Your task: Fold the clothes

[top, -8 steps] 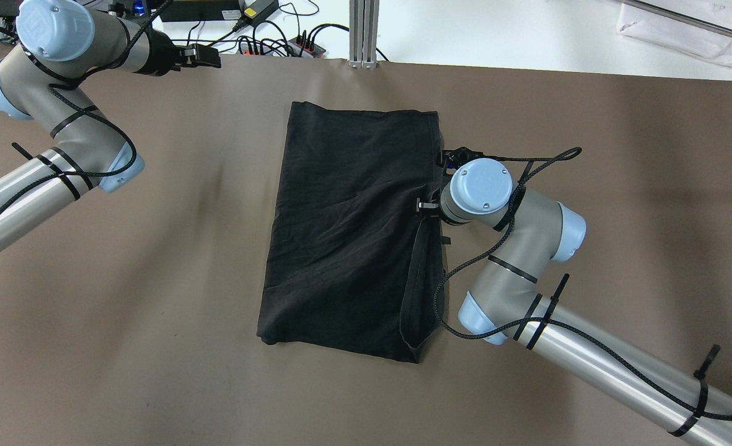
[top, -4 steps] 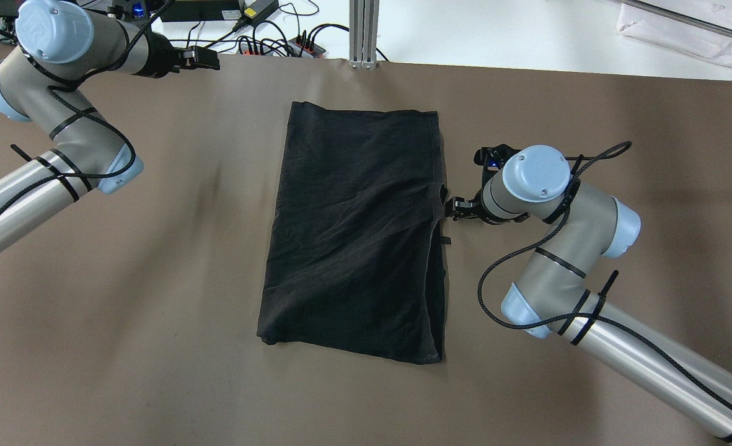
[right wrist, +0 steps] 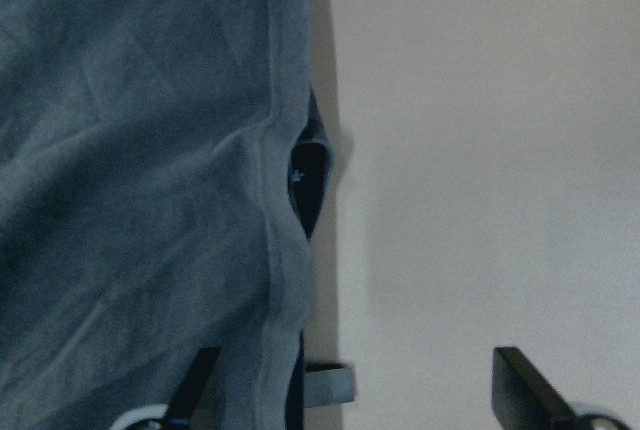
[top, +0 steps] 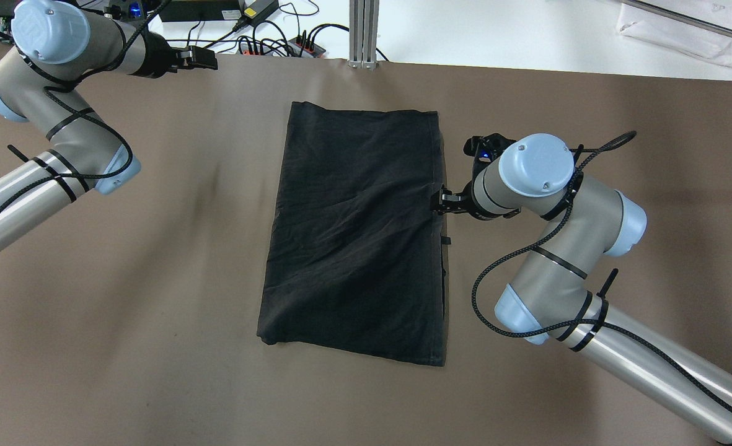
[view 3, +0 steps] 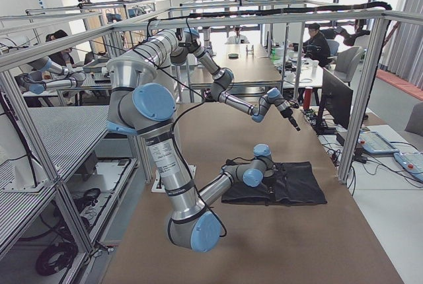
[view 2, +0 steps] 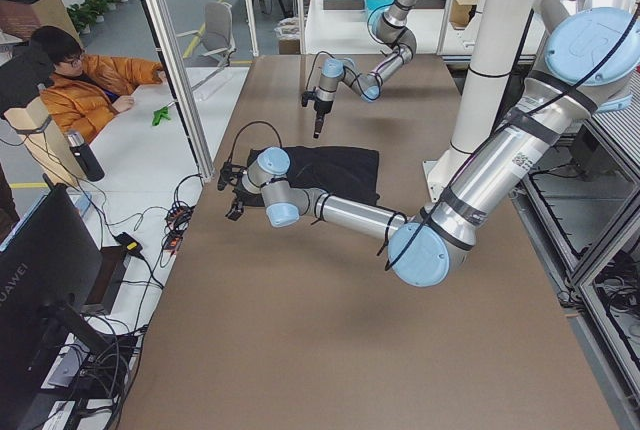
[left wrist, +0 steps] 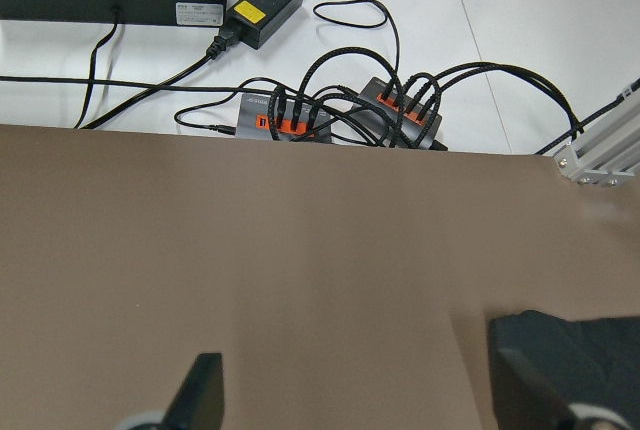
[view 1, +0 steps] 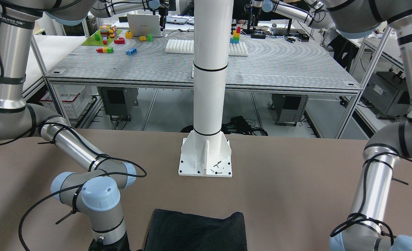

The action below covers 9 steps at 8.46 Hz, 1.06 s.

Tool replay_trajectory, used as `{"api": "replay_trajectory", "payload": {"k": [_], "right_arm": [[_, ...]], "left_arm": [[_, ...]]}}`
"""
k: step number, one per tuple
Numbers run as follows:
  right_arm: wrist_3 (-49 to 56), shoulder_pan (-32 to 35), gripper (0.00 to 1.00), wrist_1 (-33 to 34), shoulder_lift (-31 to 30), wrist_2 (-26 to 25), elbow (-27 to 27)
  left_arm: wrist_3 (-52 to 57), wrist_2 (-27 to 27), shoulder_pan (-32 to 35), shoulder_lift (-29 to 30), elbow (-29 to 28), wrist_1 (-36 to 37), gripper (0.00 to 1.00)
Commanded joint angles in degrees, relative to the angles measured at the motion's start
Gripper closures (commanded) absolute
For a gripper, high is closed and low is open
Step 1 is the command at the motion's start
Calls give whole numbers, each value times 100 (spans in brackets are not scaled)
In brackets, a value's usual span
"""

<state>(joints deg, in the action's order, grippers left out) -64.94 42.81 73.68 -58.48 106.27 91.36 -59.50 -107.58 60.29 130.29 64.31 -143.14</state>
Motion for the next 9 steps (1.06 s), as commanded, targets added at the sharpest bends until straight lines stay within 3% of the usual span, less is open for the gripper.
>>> {"api": "replay_trajectory", "payload": {"k": [1,3,5,6,8,9], "right_arm": [[-562,-140,6,-29,75,16,520],[-1349,-421,6,-116,-249,-1,1093],[-2273,-868,6,-1323,-731,-176,1121],[-2703,-1236,6,-2052,-1057,-586,1086],[-2971,-1853,6,-2279,-1191,-1369,1069],[-3206,-2038,6,-2288,-1200,-1529,1069]], "left_arm": [[0,0,1,5,-6,5,5],[0,0,1,5,-6,5,5],[0,0,1,-3,3,-12,5],[8,0,1,-12,3,-30,5],[8,0,1,-21,3,-39,5],[17,0,1,-21,3,-48,5]]}}
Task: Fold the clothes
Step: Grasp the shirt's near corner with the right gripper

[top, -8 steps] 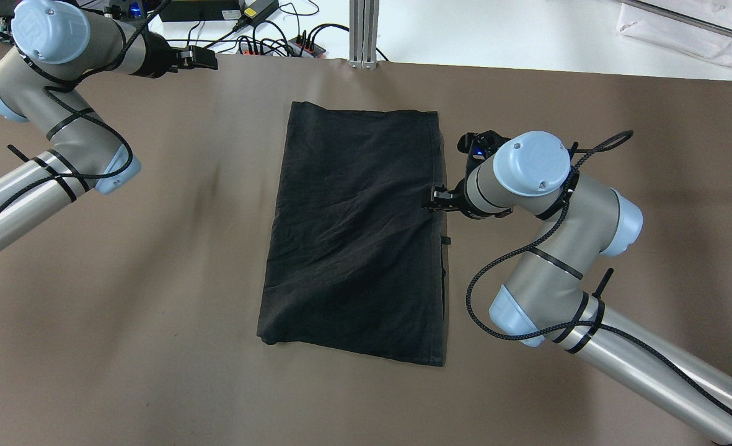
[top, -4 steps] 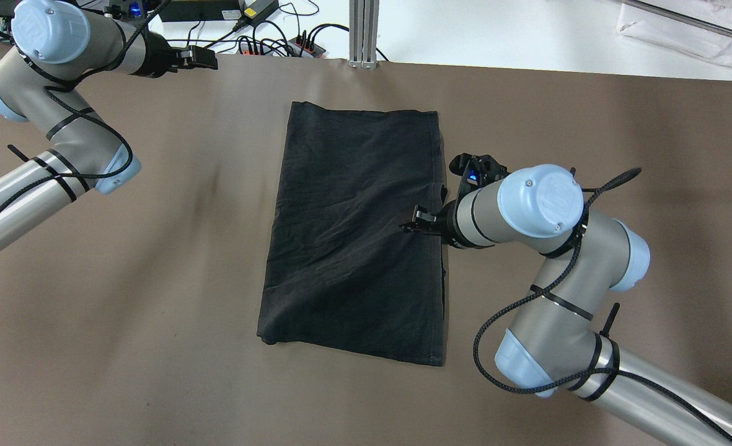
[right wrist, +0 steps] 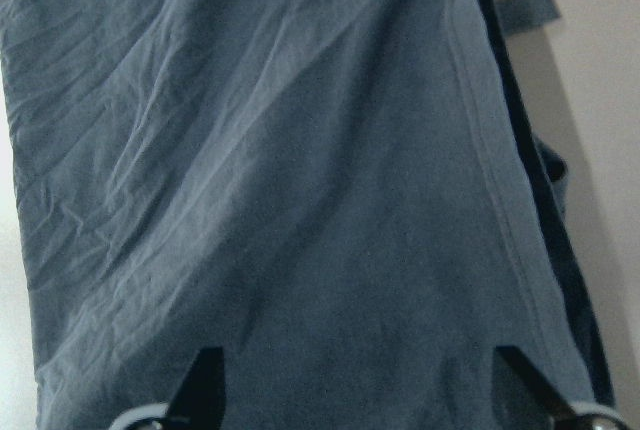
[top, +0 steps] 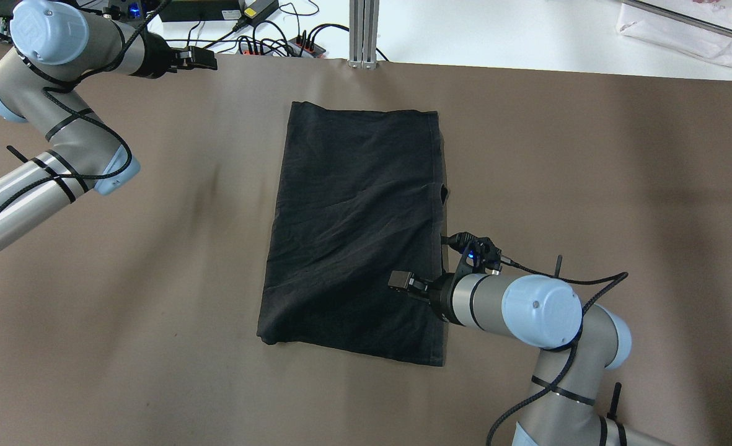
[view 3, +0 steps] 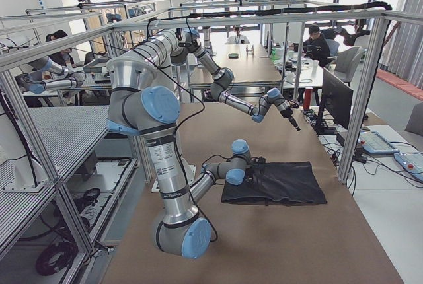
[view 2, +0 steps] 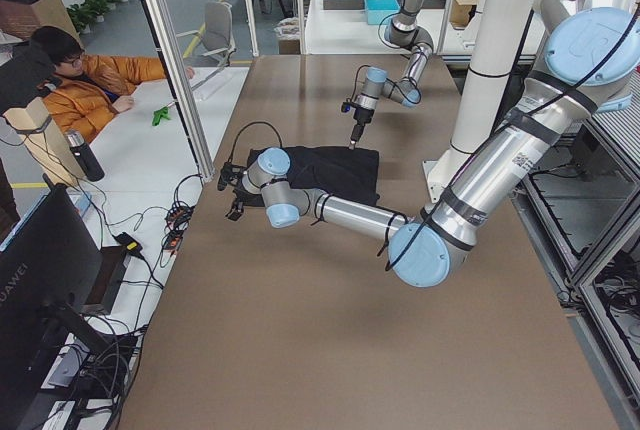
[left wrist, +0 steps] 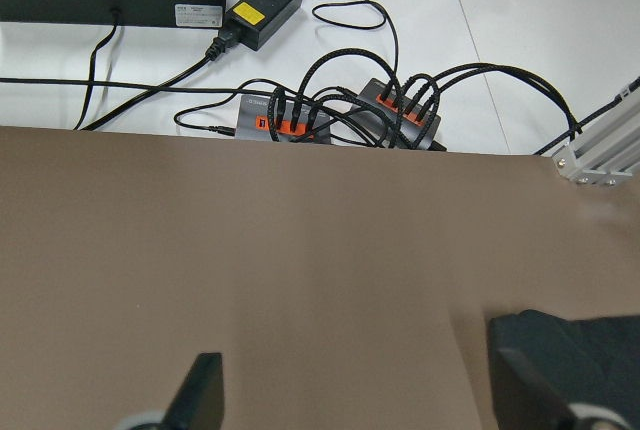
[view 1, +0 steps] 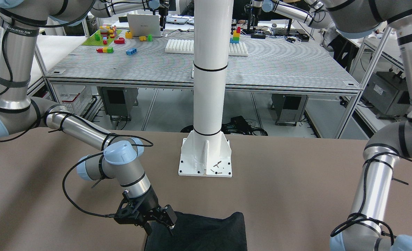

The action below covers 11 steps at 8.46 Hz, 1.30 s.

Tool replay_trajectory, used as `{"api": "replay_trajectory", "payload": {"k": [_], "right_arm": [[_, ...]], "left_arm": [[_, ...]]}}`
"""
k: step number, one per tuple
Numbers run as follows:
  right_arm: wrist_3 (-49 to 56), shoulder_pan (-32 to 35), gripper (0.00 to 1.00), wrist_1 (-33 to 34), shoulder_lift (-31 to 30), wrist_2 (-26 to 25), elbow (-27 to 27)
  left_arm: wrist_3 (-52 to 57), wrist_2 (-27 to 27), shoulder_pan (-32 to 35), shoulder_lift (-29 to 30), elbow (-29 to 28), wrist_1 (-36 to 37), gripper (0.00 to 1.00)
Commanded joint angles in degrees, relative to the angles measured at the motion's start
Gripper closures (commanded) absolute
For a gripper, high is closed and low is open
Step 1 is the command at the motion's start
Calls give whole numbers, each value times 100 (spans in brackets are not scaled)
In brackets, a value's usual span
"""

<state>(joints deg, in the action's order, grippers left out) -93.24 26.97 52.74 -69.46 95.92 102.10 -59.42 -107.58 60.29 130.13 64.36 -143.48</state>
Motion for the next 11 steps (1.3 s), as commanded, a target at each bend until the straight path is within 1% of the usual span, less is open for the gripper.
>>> {"api": "replay_trajectory", "payload": {"k": [1,4,5,6,8,9,10,11], "right_arm": [[-579,-613,6,-194,-103,-574,-6],[-581,-737,6,-194,-278,-697,-23],[-564,-737,6,-194,-270,-698,-163],[-555,-755,6,-203,-235,-715,-347],[-546,-772,6,-203,-173,-916,-410],[-572,-781,9,-177,-16,-952,-419],[-686,-773,32,-116,212,-961,-471],[-896,-772,72,-106,344,-961,-559]], "left_arm": [[9,0,0,-5,-3,-13,5],[18,9,0,-49,6,-22,5],[9,17,0,-49,6,-31,5],[9,18,0,-49,6,-31,5],[44,18,-9,-101,6,-31,5],[44,18,-9,-101,-3,-31,5],[44,18,-9,-101,-3,-31,5],[53,18,-9,-101,-12,-31,5]]}}
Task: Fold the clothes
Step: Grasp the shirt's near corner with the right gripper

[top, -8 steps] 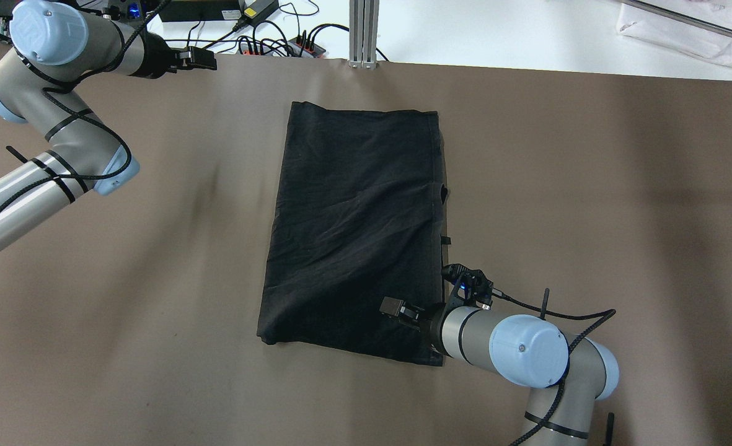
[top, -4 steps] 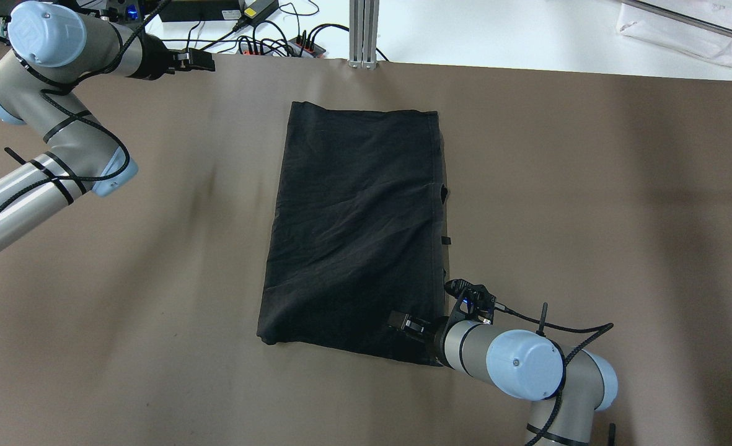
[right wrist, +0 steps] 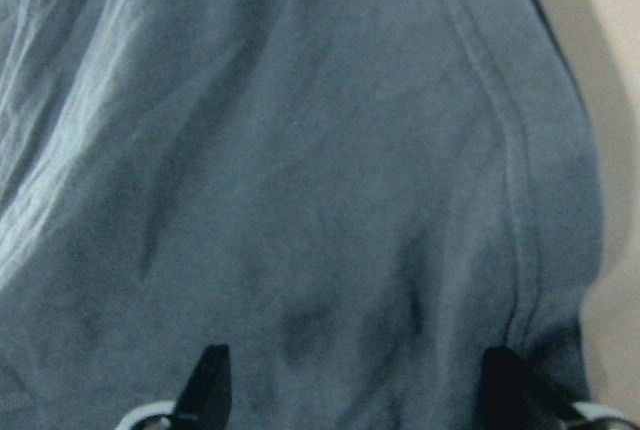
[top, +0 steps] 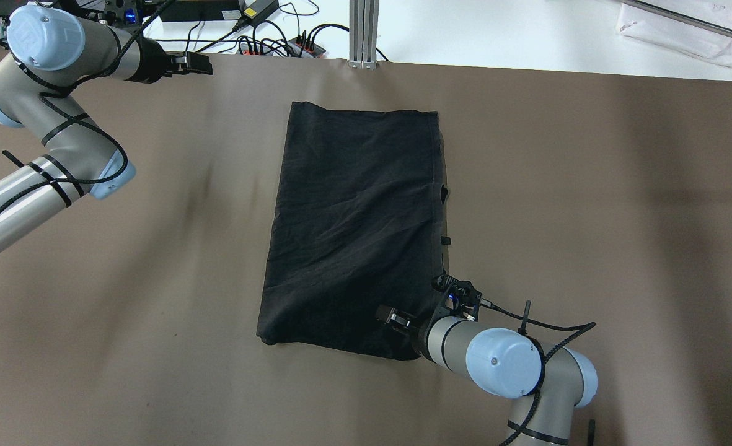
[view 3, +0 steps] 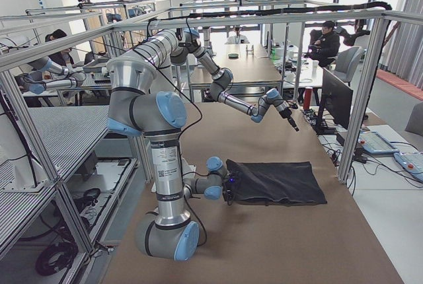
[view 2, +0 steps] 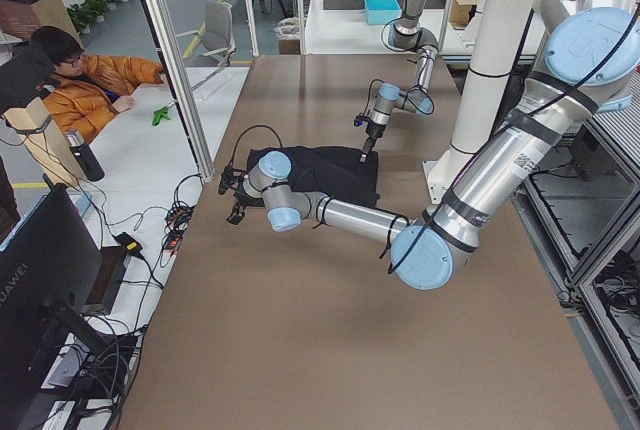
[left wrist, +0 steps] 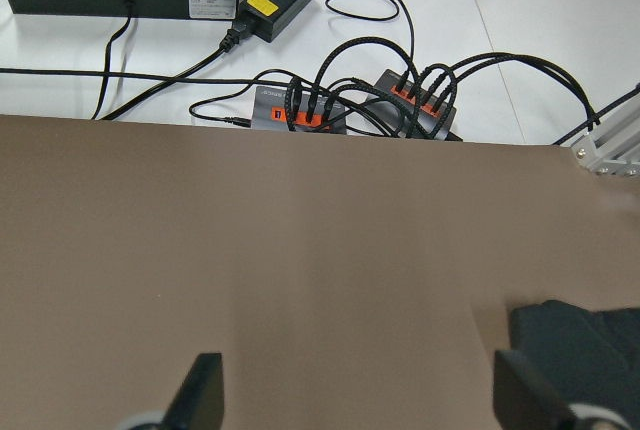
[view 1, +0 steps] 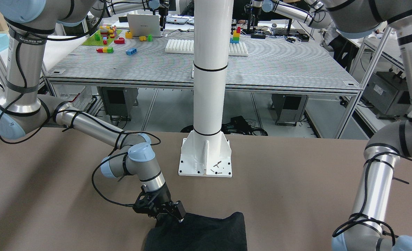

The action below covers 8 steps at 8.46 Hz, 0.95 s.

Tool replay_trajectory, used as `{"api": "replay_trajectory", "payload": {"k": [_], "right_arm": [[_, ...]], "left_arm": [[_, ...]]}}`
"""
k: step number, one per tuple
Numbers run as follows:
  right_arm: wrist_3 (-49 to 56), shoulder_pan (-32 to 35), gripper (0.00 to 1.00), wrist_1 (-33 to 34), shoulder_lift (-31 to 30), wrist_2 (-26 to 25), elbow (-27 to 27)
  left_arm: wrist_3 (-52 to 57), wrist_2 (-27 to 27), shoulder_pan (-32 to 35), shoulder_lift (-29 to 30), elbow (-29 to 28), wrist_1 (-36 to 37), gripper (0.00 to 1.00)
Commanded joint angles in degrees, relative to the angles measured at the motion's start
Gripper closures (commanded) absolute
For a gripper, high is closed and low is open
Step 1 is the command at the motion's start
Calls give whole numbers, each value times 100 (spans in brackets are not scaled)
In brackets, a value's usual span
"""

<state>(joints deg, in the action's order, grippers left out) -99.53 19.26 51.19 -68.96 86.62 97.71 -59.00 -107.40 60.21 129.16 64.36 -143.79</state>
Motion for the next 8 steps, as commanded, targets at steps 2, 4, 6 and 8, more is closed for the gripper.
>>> {"api": "replay_trajectory", "payload": {"k": [2,4,6,8], "right_arm": [[-251,7,100,5,384,-31,-383],[-243,68,100,-30,445,-22,-366],[-234,147,100,-39,480,22,-209],[-216,200,100,31,428,66,142]], "left_arm": [[12,9,-1,-22,-3,0,5],[12,9,-1,-40,-3,0,5],[-6,0,-1,-40,-3,0,5],[-389,-122,-1,-31,163,17,5]]}}
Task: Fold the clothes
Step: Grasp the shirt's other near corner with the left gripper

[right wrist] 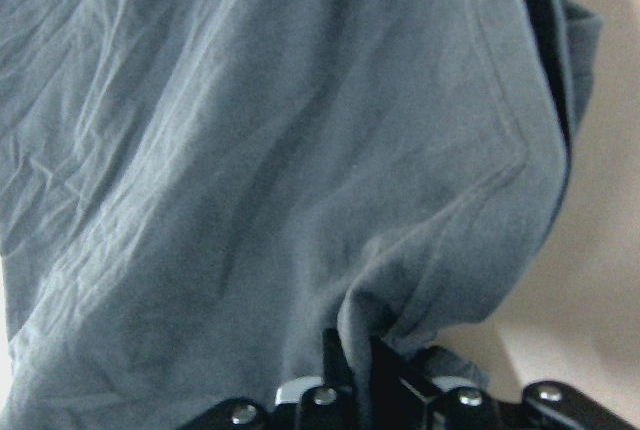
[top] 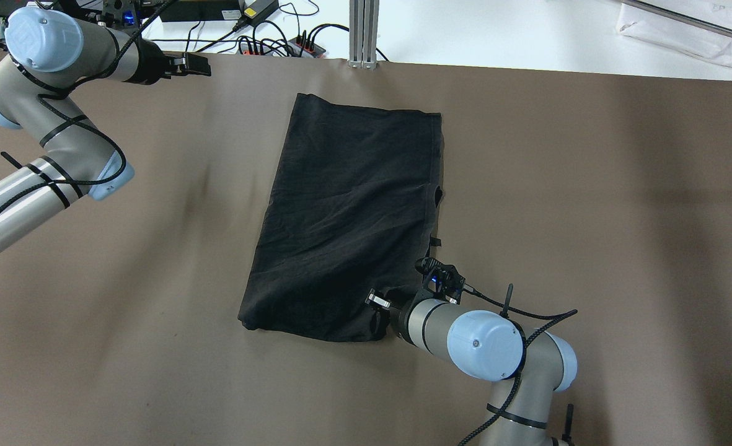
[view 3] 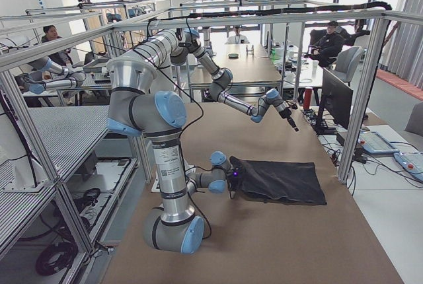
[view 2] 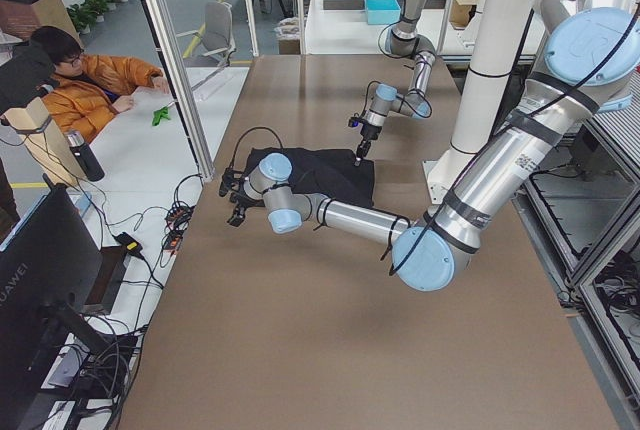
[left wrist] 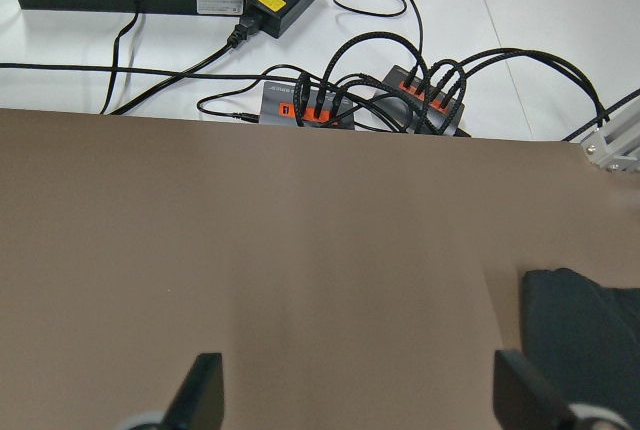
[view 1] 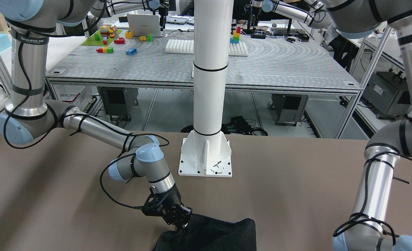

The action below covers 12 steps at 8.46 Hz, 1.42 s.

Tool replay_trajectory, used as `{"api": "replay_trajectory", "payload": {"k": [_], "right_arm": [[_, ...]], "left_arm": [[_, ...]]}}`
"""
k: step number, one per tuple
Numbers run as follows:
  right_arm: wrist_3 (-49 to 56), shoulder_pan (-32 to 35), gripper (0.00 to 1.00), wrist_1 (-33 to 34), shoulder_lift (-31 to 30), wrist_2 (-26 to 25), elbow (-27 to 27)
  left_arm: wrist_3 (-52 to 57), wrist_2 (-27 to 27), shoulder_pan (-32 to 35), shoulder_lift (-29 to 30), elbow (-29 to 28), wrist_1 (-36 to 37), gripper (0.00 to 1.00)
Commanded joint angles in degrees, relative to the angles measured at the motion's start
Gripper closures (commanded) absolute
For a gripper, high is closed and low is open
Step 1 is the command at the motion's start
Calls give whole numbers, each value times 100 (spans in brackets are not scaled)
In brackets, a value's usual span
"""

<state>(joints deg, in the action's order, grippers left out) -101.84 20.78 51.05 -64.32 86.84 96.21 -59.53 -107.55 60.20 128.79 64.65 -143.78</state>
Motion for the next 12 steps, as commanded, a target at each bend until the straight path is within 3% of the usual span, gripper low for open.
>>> {"api": "replay_trajectory", "payload": {"k": [1,2,3,4,6,7,9,11,12], "right_arm": [[32,49,100,54,-46,69,346],[50,84,100,54,-46,78,346],[50,102,100,54,-46,78,355],[67,180,100,62,-46,78,355],[364,295,100,54,-46,78,346],[497,295,100,28,-46,78,355],[507,295,100,62,-46,78,433],[507,295,100,62,-37,78,443],[507,295,100,62,-37,78,443]], "left_arm": [[-836,-386,-9,-3,345,77,5],[-1328,-1024,-9,-29,616,261,5],[-1986,-1327,-17,-256,1298,611,5],[-2567,-1277,-339,-650,2210,954,5],[-3317,-272,-1374,-1344,3610,1448,5],[-3450,473,-2024,-1618,3964,1449,5],[-3715,1339,-2845,-2014,4266,1388,5],[-3715,1377,-3127,-2977,4197,-343,5],[-3715,1403,-3155,-3139,4196,-352,5]]}}
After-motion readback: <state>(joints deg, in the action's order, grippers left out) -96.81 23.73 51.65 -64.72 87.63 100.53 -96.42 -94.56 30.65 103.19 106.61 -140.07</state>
